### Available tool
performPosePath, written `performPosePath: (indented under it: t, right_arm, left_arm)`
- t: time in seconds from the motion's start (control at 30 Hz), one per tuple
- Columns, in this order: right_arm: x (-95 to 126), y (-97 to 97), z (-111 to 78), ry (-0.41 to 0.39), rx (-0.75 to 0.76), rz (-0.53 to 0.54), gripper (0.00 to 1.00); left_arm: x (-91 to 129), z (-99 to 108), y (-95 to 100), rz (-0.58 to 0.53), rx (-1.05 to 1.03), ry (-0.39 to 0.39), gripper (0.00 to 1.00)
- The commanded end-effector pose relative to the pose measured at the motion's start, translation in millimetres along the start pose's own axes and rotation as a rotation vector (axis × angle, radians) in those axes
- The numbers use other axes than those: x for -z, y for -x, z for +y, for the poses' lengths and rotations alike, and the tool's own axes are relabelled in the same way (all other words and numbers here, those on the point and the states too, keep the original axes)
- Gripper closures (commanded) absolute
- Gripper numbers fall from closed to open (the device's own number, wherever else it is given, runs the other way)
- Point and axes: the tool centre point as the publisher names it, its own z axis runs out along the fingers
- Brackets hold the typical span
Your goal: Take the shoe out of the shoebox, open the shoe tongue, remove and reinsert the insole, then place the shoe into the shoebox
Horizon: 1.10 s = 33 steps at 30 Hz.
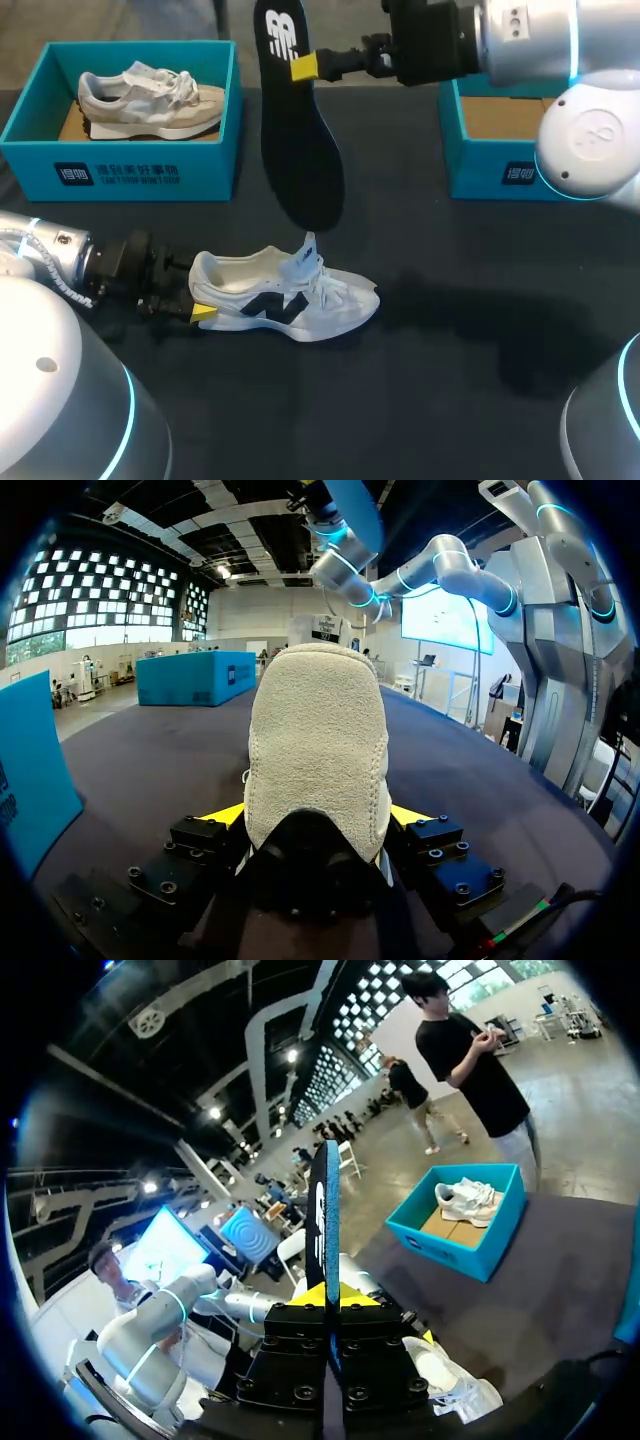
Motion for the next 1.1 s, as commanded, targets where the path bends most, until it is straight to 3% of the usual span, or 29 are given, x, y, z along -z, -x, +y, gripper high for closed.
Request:
performPosePath:
  t: [0.03, 0.13, 0.23, 0.5, 0.67, 0.87, 1.1]
  right_arm:
    - [-1.9, -0.4, -0.2, 0.002, -0.001, -0.002, 1.0]
    - [-1.9, -0.4, -0.2, 0.002, -0.001, -0.002, 1.0]
    - [8.6, 8.2, -3.9, -0.028, -0.014, 0.005, 1.0]
    - [42.7, 6.5, -3.5, -0.057, -0.045, 0.051, 1.0]
    - [72.1, 1.1, -6.9, -0.068, -0.053, 0.016, 1.0]
    - [107.6, -10.7, -15.8, 0.0, -0.094, -0.043, 1.0]
    - [135.4, -31.8, -32.2, 0.001, -0.094, -0.057, 1.0]
  left_arm:
    - [-0.4, -0.4, -0.2, -0.001, 0.0, 0.001, 1.0]
    - [-0.4, -0.4, -0.2, -0.001, 0.0, 0.001, 1.0]
    - [-0.4, -0.4, -0.2, -0.001, 0.0, 0.001, 1.0]
    - [-0.4, -0.4, -0.2, -0.001, 0.0, 0.001, 1.0]
    - [-0.4, -0.4, -0.2, -0.001, 0.0, 0.001, 1.0]
    - [-0.4, -0.4, -0.2, -0.001, 0.0, 0.001, 1.0]
    - [-0.4, -0.4, -0.2, -0.001, 0.0, 0.001, 1.0]
